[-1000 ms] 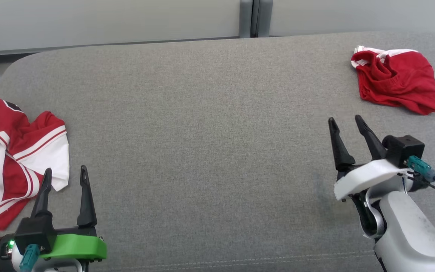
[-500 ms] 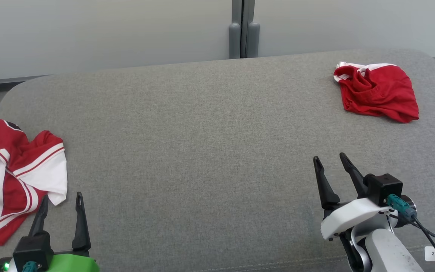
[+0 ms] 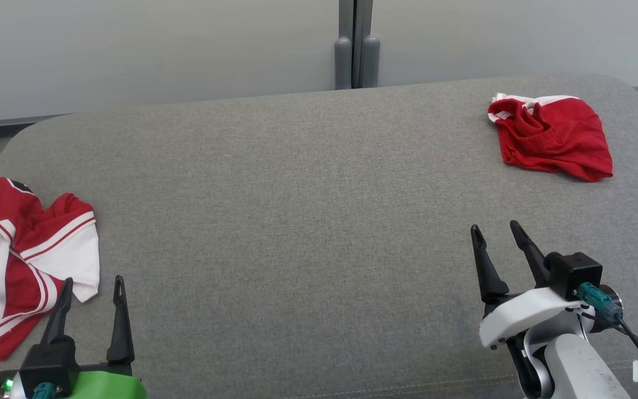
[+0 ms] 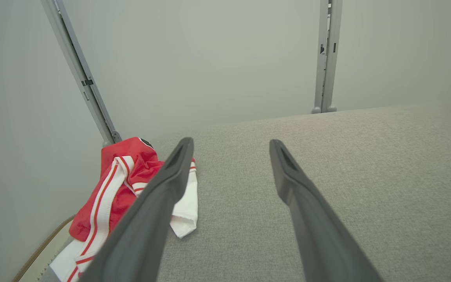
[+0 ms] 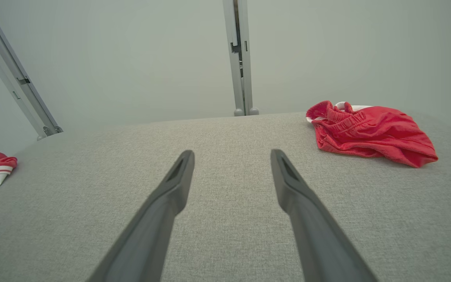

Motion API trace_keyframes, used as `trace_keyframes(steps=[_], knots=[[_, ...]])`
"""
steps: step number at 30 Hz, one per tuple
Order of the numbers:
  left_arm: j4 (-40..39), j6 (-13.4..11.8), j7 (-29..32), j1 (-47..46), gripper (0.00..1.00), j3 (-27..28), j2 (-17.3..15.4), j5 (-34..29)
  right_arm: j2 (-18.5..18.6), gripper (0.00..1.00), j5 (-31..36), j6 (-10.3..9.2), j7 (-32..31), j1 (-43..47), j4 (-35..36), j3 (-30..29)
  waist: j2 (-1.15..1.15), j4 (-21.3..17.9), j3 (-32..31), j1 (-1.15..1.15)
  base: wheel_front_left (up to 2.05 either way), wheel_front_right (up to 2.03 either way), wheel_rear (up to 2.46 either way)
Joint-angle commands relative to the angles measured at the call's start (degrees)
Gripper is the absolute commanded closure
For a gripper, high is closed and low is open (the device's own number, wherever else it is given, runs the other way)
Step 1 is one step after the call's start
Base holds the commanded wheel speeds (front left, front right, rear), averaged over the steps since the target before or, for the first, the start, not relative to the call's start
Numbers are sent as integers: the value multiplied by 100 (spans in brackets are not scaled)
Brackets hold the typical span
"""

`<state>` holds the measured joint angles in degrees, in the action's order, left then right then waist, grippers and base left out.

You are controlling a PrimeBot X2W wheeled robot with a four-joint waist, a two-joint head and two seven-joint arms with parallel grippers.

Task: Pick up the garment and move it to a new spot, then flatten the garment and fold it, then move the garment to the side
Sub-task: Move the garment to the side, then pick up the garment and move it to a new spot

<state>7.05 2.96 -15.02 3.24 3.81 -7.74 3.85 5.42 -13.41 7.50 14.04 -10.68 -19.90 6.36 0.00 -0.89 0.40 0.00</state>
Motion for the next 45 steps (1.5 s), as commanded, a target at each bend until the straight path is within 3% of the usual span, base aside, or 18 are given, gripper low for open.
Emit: trace_keyframes(steps=[1, 13, 36, 45], knots=[[-35, -28, -12, 83, 0, 2, -38, -38, -1, 0, 26, -2, -13, 100, 27, -9, 0, 9, 7, 0, 0, 0, 0], [-58, -195, 14, 50, 0, 26, -88, -15, 11, 0, -47, -2, -49, 142, 18, 1, 0, 380, 33, 0, 0, 0, 0], [-107, -394, 121, 275, 0, 114, -151, 170, 25, 0, -178, -2, -86, 200, -140, 269, 0, 2091, -71, 0, 0, 0, 0], [-110, -447, 118, 309, 0, 112, -189, 211, 16, 0, -222, -2, -62, 142, -183, 384, 0, 2553, -71, 0, 0, 0, 0]])
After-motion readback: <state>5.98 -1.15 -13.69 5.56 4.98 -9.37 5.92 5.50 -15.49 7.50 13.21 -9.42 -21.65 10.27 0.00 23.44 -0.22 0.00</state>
